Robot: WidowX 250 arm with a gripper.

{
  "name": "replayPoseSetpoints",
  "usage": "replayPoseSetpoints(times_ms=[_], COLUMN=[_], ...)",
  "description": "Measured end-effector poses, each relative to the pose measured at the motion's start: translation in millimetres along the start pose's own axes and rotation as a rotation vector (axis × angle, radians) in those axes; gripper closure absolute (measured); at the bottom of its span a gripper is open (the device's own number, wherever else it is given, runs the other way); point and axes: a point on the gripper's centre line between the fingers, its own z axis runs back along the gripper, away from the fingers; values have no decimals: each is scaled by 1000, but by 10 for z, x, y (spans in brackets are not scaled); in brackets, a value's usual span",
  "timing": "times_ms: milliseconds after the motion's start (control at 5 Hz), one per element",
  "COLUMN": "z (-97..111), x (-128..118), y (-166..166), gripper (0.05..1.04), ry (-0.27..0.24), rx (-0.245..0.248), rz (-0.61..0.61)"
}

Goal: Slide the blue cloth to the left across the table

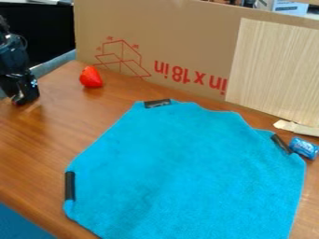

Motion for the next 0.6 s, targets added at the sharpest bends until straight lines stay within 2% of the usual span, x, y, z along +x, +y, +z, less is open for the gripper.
replayPoseSetpoints(times_ms=[200, 600], z=[-102, -76], x=[-29, -73], y=[-22, -135], gripper=[83, 83], ry=[17, 31], rx=[-18, -68], rz=[4, 10])
